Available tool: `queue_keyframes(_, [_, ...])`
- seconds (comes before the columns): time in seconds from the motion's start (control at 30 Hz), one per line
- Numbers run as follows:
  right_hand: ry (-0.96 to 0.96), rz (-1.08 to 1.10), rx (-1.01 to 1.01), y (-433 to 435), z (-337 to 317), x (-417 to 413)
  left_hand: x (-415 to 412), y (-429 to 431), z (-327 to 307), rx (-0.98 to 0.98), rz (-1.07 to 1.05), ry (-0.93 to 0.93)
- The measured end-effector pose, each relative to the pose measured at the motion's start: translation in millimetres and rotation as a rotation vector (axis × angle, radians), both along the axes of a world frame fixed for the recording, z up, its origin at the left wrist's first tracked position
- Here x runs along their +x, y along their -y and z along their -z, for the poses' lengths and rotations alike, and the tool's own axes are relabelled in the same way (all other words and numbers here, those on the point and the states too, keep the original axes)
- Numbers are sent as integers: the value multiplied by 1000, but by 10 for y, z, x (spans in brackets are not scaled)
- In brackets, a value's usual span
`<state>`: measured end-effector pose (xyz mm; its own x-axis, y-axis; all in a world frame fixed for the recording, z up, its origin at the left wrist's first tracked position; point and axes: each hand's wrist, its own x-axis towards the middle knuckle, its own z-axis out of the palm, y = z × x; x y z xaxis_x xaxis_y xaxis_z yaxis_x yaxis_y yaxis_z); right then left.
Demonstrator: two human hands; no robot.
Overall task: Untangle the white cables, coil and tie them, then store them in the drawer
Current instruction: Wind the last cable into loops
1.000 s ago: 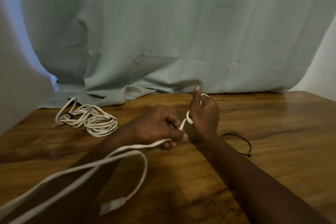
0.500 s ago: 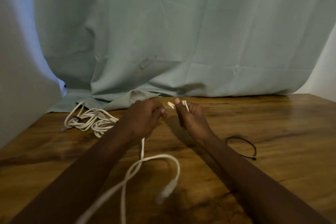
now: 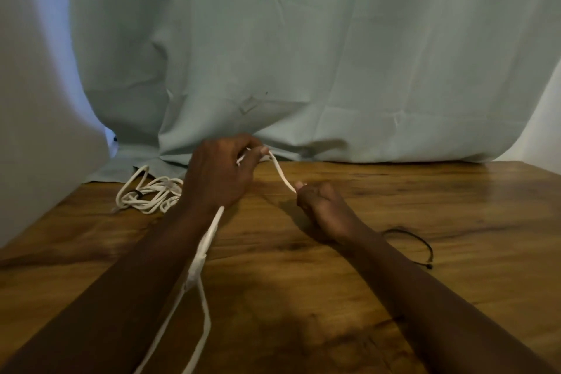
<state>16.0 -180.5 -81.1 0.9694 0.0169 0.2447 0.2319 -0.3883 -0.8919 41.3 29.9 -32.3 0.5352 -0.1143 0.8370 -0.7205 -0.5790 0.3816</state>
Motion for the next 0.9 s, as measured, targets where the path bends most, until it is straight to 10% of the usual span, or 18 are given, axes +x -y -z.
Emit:
queue_keyframes(0.3, [-432,-829,775,-276,-214,-90,180,-108,124,-40,-218,-122])
queue_keyframes(0.6, [-225,-484,1252,1,-206,69,1,352,396,746,46,-212])
queue_keyframes(0.9, [-96,-283,1309,-67,-232,20,-139,559,379,935,76,-298])
